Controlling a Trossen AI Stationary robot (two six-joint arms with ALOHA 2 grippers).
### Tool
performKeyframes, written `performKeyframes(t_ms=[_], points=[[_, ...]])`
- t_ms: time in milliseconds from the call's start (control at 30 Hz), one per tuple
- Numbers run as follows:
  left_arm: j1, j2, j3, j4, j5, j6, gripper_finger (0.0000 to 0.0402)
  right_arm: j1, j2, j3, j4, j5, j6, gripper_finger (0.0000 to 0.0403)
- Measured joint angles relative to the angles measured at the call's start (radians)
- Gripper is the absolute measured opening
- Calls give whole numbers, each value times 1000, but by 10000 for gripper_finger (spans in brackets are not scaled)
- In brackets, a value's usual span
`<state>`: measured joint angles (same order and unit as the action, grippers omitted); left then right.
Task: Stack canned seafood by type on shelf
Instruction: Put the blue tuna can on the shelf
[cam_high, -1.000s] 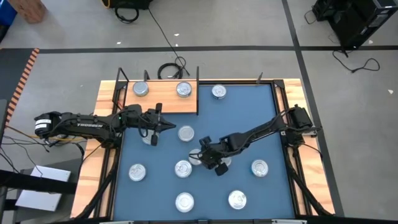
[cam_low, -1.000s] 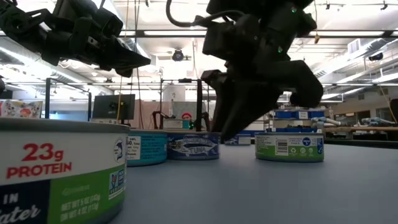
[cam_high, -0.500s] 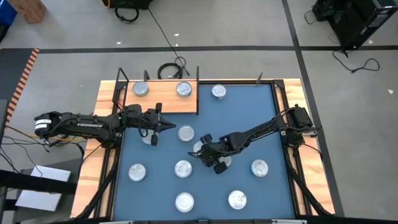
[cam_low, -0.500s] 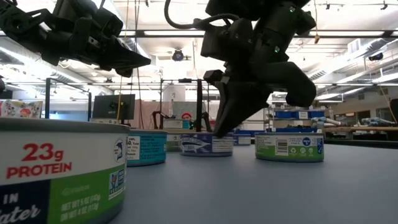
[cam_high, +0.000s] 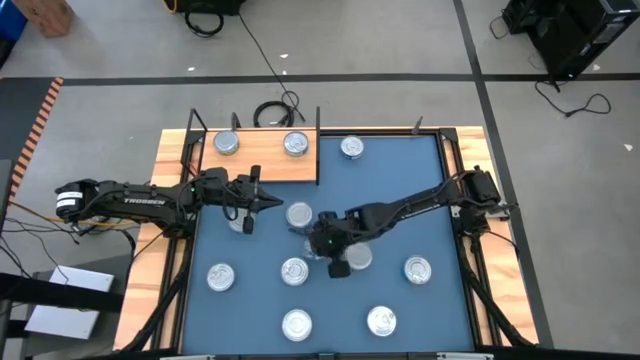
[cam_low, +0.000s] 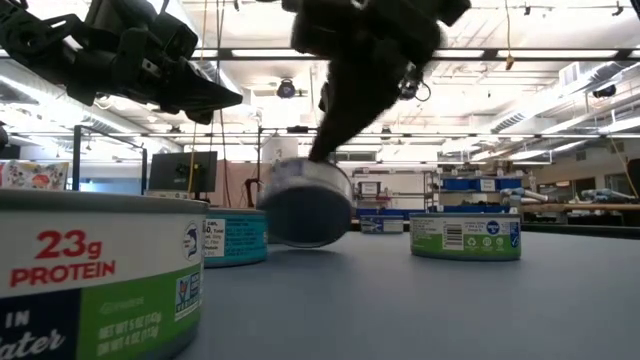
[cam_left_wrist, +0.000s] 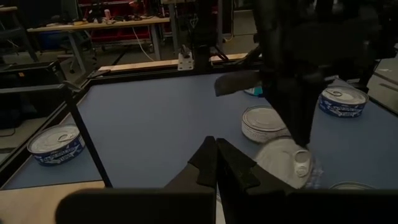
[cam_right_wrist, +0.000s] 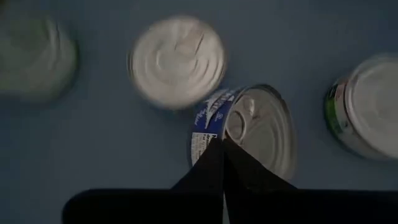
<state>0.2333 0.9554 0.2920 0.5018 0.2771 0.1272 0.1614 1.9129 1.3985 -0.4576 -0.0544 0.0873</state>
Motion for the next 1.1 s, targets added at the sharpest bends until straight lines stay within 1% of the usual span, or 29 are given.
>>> performKeyframes(t_ms=[67, 167, 267, 433, 533, 600, 1100], points=[[0, 0, 0, 0, 0, 0, 6, -24, 0, 14, 12, -37, 140, 4], [0, 0, 0, 0, 0, -1, 6, -54, -1, 23, 23, -101, 251, 3], [0, 0, 0, -4, 0, -6, 6, -86, -1, 21, 18, -154, 334, 2], [0, 0, 0, -7, 0, -8, 6, -132, 0, 10, 18, -234, 408, 2], [0, 0, 0, -8, 0, -8, 6, -152, 0, 10, 24, -288, 420, 2], [0, 0, 0, -8, 0, -8, 6, -162, 0, 10, 17, -299, 426, 2], [0, 0, 0, -7, 0, -28, 6, -237, 0, 10, -40, -305, 367, 2]])
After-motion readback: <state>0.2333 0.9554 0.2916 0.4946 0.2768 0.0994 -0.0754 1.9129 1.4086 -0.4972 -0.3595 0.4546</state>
